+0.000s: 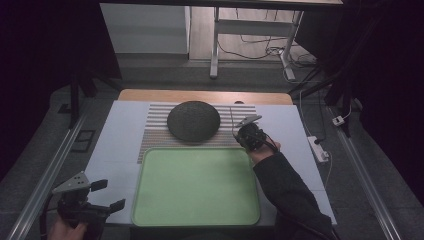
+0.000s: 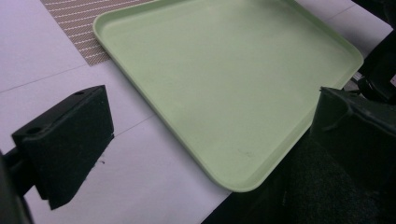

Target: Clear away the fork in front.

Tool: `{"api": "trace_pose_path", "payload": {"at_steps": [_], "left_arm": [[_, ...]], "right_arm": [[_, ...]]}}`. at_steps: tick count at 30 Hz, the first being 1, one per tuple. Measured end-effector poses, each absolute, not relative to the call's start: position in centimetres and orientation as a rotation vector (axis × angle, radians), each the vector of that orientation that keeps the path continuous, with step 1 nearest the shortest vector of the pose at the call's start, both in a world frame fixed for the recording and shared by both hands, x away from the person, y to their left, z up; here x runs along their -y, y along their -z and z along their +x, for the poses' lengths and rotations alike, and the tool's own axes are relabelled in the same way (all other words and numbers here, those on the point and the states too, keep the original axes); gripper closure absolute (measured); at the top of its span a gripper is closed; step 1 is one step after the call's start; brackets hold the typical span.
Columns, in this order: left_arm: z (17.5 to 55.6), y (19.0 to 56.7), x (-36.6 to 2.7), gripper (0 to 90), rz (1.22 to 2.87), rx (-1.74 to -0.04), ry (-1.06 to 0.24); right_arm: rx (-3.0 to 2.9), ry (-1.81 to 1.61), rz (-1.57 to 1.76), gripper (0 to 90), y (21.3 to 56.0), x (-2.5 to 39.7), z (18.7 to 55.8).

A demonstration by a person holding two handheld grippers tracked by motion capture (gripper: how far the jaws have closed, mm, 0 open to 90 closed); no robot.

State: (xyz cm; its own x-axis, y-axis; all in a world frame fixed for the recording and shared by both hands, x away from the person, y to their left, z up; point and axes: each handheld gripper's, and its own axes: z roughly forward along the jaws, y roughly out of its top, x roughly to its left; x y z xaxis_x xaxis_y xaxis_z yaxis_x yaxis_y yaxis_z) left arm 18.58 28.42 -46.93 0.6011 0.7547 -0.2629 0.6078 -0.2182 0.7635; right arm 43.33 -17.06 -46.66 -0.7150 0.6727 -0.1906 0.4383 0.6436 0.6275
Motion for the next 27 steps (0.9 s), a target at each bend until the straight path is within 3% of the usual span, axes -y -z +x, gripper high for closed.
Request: {"api": "trace_pose_path", "payload": {"at_steps": [10, 21, 27], "left_arm": [[19.7, 46.6, -27.3, 0.0, 1.955, -1.009, -0.232], [21.7, 46.5, -25.5, 0.0, 1.934, -0.940, -0.141], [23.0, 46.4, -24.1, 0.0, 2.001, -0.876, -0.159]], "right_arm": [[-2.518, -0.903, 0.789, 90.0, 45.1, 17.3, 40.1], [-2.560, -1.058, 0.710, 90.0, 43.6, 17.9, 35.9], [-2.597, -1.117, 0.669, 90.0, 43.6, 18.4, 34.0]]}}
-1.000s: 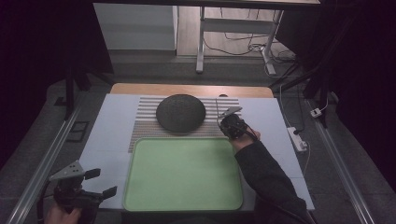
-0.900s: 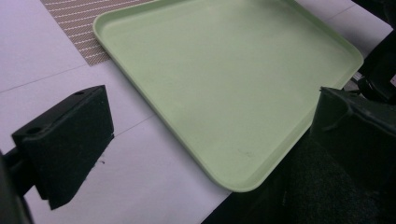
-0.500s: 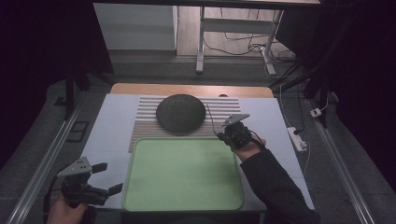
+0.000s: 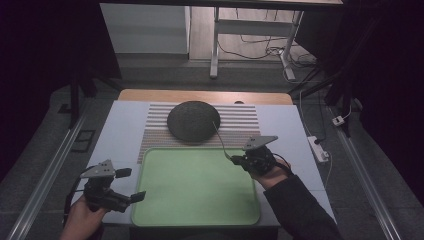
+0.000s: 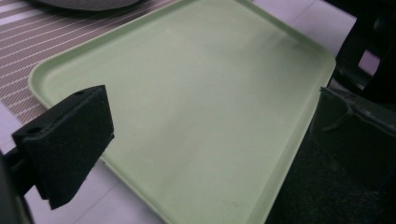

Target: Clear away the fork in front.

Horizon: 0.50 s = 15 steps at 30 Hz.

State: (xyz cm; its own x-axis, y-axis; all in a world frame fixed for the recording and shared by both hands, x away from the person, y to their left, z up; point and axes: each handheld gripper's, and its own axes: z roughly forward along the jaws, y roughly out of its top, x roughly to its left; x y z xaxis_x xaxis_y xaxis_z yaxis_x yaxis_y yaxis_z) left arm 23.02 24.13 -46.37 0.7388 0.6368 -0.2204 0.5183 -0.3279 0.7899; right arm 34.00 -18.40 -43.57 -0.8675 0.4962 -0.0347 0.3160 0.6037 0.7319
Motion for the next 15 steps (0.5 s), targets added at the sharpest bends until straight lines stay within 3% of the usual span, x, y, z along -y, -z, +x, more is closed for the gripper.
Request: {"api": "trace_pose_path", "payload": {"at_steps": [15], "left_arm": [[26.6, 46.0, -20.2, 0.0, 2.097, -0.749, -0.082]], "right_arm": [[-2.704, -1.178, 0.549, 90.0, 44.1, 18.4, 29.7]]}}
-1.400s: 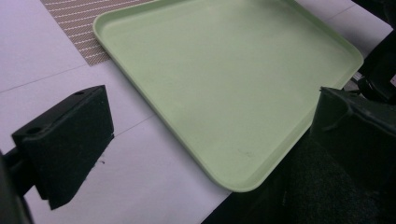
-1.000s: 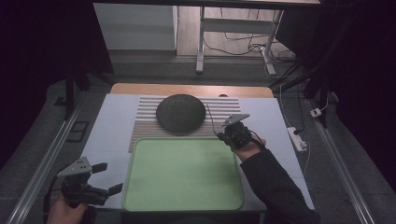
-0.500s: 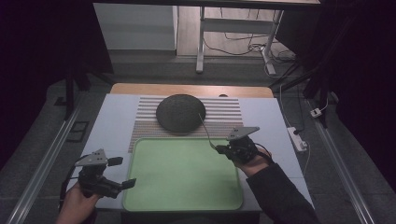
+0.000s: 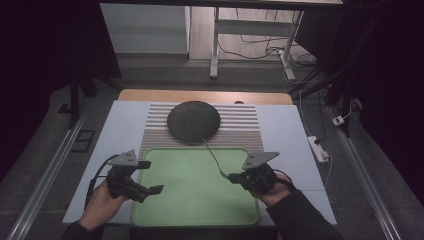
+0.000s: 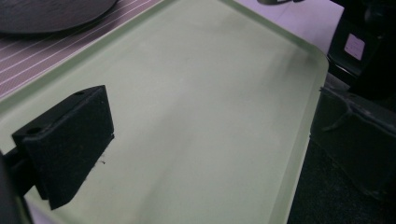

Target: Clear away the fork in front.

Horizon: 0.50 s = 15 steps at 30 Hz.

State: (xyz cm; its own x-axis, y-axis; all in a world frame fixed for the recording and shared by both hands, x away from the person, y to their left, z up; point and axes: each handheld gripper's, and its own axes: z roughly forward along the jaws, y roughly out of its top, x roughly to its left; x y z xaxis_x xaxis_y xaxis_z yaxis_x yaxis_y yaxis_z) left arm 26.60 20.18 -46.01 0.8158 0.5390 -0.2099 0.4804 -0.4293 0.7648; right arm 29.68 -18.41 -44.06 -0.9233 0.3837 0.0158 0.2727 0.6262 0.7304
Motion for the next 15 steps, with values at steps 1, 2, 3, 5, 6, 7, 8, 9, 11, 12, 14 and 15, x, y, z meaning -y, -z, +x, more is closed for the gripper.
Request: {"api": "trace_pose_path", "payload": {"at_steps": [1, 2, 3, 5, 6, 7, 8, 9, 11, 12, 14, 15], "left_arm": [[26.7, 46.0, -19.8, 0.0, 2.120, -0.733, -0.086], [26.9, 46.0, -19.5, 0.0, 2.137, -0.716, -0.092], [27.1, 46.0, -19.1, 0.0, 2.149, -0.702, -0.095], [27.5, 45.9, -18.5, 0.0, 2.170, -0.672, -0.095], [27.7, 45.9, -18.1, 0.0, 2.177, -0.660, -0.095], [27.9, 45.8, -17.7, 0.0, 2.187, -0.648, -0.104], [28.2, 45.8, -17.4, 0.0, 2.198, -0.634, -0.110], [28.4, 45.7, -17.0, 0.0, 2.205, -0.624, -0.109], [28.9, 45.6, -16.3, 0.0, 2.213, -0.606, -0.106], [29.1, 45.5, -15.9, 0.0, 2.220, -0.595, -0.106], [29.4, 45.5, -15.2, 0.0, 2.235, -0.571, -0.119], [29.5, 45.4, -14.8, 0.0, 2.248, -0.554, -0.140]], "right_arm": [[-2.709, -1.187, 0.540, 90.0, 44.1, 18.4, 29.4], [-2.719, -1.192, 0.532, 90.0, 44.1, 18.3, 29.2], [-2.730, -1.198, 0.524, 90.0, 44.2, 18.3, 28.9], [-2.745, -1.203, 0.504, 90.0, 44.2, 18.2, 28.4], [-2.755, -1.208, 0.489, 90.0, 44.2, 18.1, 28.2], [-2.759, -1.216, 0.476, 90.0, 44.3, 18.0, 27.9], [-2.766, -1.221, 0.466, 90.0, 44.2, 18.0, 27.7], [-2.775, -1.227, 0.453, 90.0, 44.2, 17.9, 27.4], [-2.787, -1.230, 0.430, 90.0, 44.3, 17.6, 26.9], [-2.794, -1.233, 0.415, 90.0, 44.3, 17.6, 26.7], [-2.806, -1.236, 0.379, 90.0, 44.3, 17.4, 26.3], [-2.811, -1.238, 0.378, 90.0, 44.3, 17.3, 26.2]]}}
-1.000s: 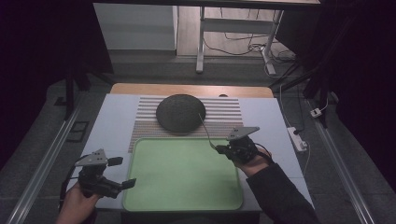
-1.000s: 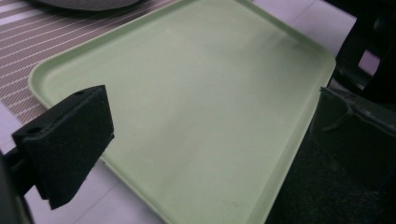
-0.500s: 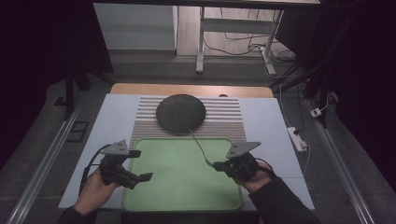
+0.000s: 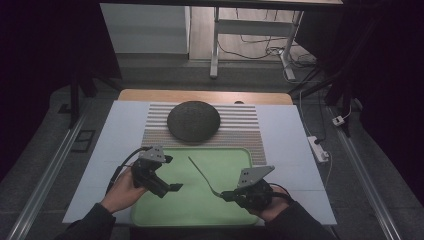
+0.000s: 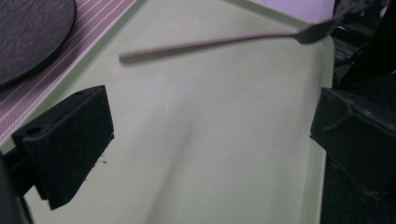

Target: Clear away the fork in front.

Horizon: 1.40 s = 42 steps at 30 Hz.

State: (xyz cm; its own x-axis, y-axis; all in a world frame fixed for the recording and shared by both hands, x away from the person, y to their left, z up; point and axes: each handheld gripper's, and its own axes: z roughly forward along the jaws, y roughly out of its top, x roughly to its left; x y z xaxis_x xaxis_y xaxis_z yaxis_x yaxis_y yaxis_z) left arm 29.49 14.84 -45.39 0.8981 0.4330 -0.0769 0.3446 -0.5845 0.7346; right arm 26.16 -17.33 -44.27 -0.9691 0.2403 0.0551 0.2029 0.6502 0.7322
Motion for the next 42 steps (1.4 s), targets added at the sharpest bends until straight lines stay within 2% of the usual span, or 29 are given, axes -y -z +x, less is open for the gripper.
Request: {"api": "trace_pose_path", "payload": {"at_steps": [3, 13, 16, 18, 20, 25, 26, 27, 28, 35, 42], "left_arm": [[29.6, 45.2, -14.1, 0.0, 2.292, -0.475, -0.186], [30.5, 45.6, -11.4, 1.0, 2.405, -0.224, -0.053], [30.6, 45.8, -10.8, 8.3, 2.440, -0.145, -0.033], [30.5, 46.0, -10.5, 15.9, 2.460, -0.100, -0.035], [30.5, 46.1, -10.4, 28.7, 2.473, -0.051, -0.017], [30.5, 46.4, -10.2, 48.7, 2.499, 0.061, -0.006], [30.5, 46.5, -10.1, 48.7, 2.505, 0.087, 0.004], [30.4, 46.5, -10.1, 55.2, 2.518, 0.121, -0.001], [30.4, 46.6, -10.0, 58.1, 2.521, 0.139, 0.000], [30.3, 46.7, -9.4, 69.3, 2.556, 0.265, 0.012], [30.1, 46.9, -9.0, 72.9, 2.566, 0.357, 0.006]], "right_arm": [[-2.827, -1.240, 0.347, 90.0, 44.3, 17.2, 25.8], [-2.890, -1.243, 0.206, 89.9, 44.2, 16.7, 25.0], [-2.901, -1.236, 0.189, 90.0, 44.1, 16.7, 25.0], [-2.912, -1.235, 0.178, 90.0, 44.0, 16.7, 25.0], [-2.922, -1.246, 0.167, 90.0, 44.0, 16.7, 24.9], [-2.960, -1.255, 0.132, 90.0, 44.0, 16.6, 24.8], [-2.960, -1.255, 0.132, 90.0, 44.0, 16.6, 24.8], [-2.968, -1.248, 0.117, 89.9, 44.0, 16.5, 24.8], [-2.972, -1.246, 0.112, 90.0, 44.0, 16.5, 24.8], [-2.992, -1.241, 0.089, 89.9, 44.1, 16.4, 24.7], [-3.006, -1.226, 0.069, 89.9, 44.1, 16.3, 24.7]]}}
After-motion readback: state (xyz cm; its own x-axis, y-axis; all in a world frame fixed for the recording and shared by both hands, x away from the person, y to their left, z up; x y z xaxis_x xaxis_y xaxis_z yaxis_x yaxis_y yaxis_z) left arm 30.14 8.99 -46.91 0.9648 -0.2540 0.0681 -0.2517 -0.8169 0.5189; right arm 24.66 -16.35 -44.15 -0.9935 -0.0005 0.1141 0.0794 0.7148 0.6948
